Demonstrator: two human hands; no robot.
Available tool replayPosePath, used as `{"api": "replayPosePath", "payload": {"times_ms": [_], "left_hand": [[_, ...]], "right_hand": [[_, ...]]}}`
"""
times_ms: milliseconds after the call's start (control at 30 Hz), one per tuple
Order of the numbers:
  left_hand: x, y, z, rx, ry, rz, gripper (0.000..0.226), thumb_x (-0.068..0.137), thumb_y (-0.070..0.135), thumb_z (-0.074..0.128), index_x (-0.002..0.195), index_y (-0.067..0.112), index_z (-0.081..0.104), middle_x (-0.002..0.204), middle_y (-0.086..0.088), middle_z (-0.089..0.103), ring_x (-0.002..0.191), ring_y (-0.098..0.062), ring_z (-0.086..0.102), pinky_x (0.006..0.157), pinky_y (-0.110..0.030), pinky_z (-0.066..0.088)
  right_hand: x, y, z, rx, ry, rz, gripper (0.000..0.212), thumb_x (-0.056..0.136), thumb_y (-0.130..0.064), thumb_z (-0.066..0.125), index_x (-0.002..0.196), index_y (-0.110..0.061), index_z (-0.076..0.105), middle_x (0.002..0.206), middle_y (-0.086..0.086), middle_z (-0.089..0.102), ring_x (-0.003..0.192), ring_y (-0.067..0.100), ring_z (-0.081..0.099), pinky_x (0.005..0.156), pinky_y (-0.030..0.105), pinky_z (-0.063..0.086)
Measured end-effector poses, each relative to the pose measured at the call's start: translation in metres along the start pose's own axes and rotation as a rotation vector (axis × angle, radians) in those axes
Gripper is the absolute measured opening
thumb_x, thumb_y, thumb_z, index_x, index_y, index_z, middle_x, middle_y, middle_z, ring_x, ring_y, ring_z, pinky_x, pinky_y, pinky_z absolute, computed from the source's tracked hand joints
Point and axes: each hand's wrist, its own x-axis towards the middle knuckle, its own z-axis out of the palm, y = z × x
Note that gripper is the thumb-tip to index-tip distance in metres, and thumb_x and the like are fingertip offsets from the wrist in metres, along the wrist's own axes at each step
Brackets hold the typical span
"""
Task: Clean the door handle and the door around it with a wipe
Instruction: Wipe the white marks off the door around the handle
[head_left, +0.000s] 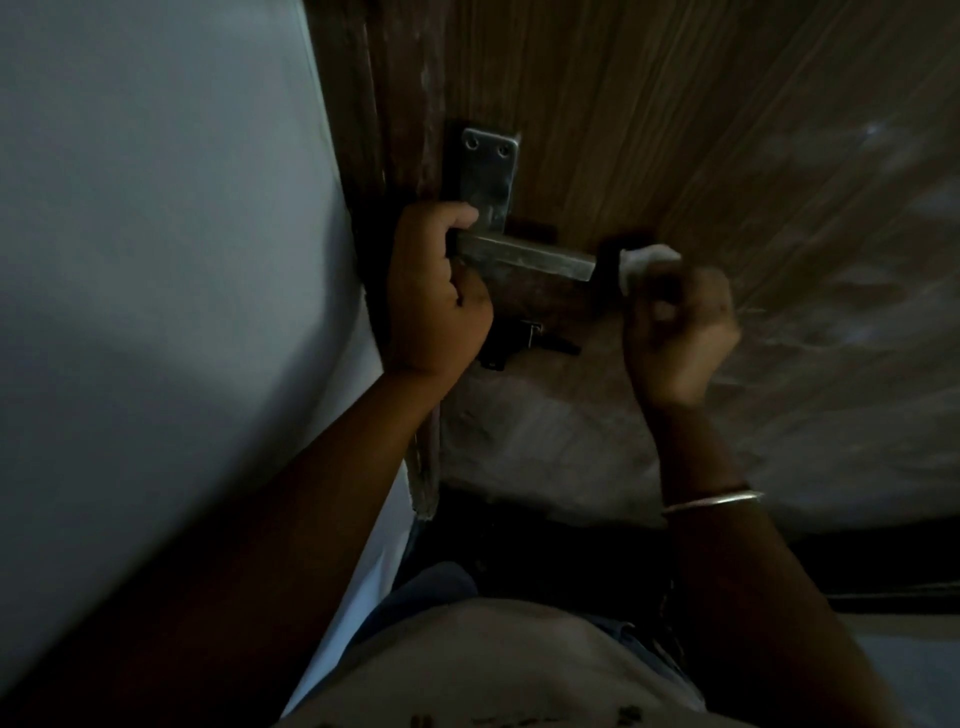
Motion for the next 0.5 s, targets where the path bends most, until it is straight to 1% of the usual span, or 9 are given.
{"api": "replayPosePath", "payload": {"times_ms": [33, 100, 167, 233, 267, 333, 400, 433, 500], "left_hand": [[-0.001, -0.001, 0.001, -0.012, 0.023, 0.003, 0.039, 0.072, -0.009, 0.043, 0.108, 0.002, 0.053, 0.112, -0.010, 0.056, 0.109, -0.024, 0.055, 0.096, -0.025, 0.043], [-0.002, -0.002, 0.004, -0.044, 0.052, 0.011, 0.041, 0.073, -0.010, 0.044, 0.110, 0.003, 0.053, 0.114, -0.007, 0.053, 0.114, -0.023, 0.054, 0.099, -0.031, 0.044], [-0.004, -0.004, 0.007, -0.078, 0.053, 0.010, 0.039, 0.076, -0.008, 0.047, 0.112, 0.004, 0.052, 0.117, -0.010, 0.053, 0.116, -0.026, 0.052, 0.101, -0.040, 0.044], [-0.005, -0.006, 0.009, -0.090, 0.060, 0.001, 0.034, 0.079, -0.005, 0.051, 0.112, 0.003, 0.051, 0.117, -0.014, 0.054, 0.116, -0.030, 0.053, 0.099, -0.049, 0.045], [-0.006, -0.008, 0.009, -0.091, 0.066, -0.007, 0.033, 0.079, -0.005, 0.052, 0.112, 0.002, 0.052, 0.117, -0.015, 0.054, 0.115, -0.032, 0.053, 0.098, -0.051, 0.045], [-0.008, -0.011, 0.009, -0.074, 0.071, -0.021, 0.032, 0.079, -0.006, 0.051, 0.111, 0.001, 0.052, 0.116, -0.011, 0.053, 0.115, -0.031, 0.054, 0.099, -0.049, 0.044], [-0.009, -0.011, 0.008, -0.027, 0.069, -0.015, 0.031, 0.081, -0.002, 0.051, 0.111, 0.001, 0.053, 0.115, -0.009, 0.053, 0.113, -0.029, 0.054, 0.101, -0.042, 0.044], [-0.009, -0.010, 0.008, -0.009, 0.069, -0.008, 0.031, 0.081, 0.000, 0.051, 0.111, 0.002, 0.053, 0.114, -0.008, 0.054, 0.113, -0.027, 0.054, 0.101, -0.038, 0.044], [-0.009, -0.008, 0.007, 0.000, 0.074, 0.001, 0.032, 0.079, 0.001, 0.051, 0.111, 0.003, 0.053, 0.112, -0.005, 0.053, 0.110, -0.021, 0.054, 0.099, -0.031, 0.044]], "right_hand": [[0.007, -0.008, -0.004, 0.058, 0.076, 0.027, 0.004, 0.080, 0.002, 0.064, 0.079, 0.005, 0.062, 0.078, 0.021, 0.062, 0.074, 0.032, 0.059, 0.066, 0.028, 0.042], [0.014, -0.029, -0.006, 0.147, 0.139, -0.039, 0.006, 0.080, 0.001, 0.064, 0.085, 0.004, 0.062, 0.085, 0.020, 0.060, 0.082, 0.023, 0.056, 0.070, 0.023, 0.045], [0.015, -0.050, 0.003, 0.145, 0.045, -0.211, 0.012, 0.081, 0.000, 0.066, 0.092, 0.004, 0.065, 0.093, 0.022, 0.062, 0.090, 0.023, 0.057, 0.078, 0.020, 0.045], [0.013, -0.064, 0.018, -0.022, -0.133, -0.385, 0.018, 0.082, -0.006, 0.069, 0.098, 0.002, 0.068, 0.098, 0.022, 0.066, 0.090, 0.032, 0.062, 0.076, 0.030, 0.049], [0.012, -0.070, 0.025, -0.103, -0.208, -0.429, 0.020, 0.081, -0.011, 0.070, 0.099, -0.001, 0.069, 0.100, 0.019, 0.068, 0.089, 0.033, 0.064, 0.073, 0.035, 0.048], [0.015, -0.082, 0.033, -0.143, -0.297, -0.441, 0.020, 0.081, -0.018, 0.069, 0.098, -0.007, 0.071, 0.097, 0.011, 0.072, 0.086, 0.030, 0.066, 0.072, 0.037, 0.047], [0.021, -0.090, 0.036, -0.089, -0.347, -0.449, 0.016, 0.086, -0.021, 0.064, 0.094, -0.009, 0.070, 0.090, 0.009, 0.072, 0.081, 0.028, 0.067, 0.074, 0.037, 0.046], [0.024, -0.091, 0.036, -0.071, -0.379, -0.450, 0.018, 0.089, -0.023, 0.060, 0.096, -0.009, 0.069, 0.088, 0.009, 0.071, 0.079, 0.028, 0.066, 0.075, 0.038, 0.046], [0.029, -0.089, 0.037, -0.061, -0.464, -0.421, 0.025, 0.093, -0.030, 0.054, 0.105, -0.011, 0.065, 0.094, 0.009, 0.070, 0.081, 0.028, 0.066, 0.077, 0.038, 0.048]]}}
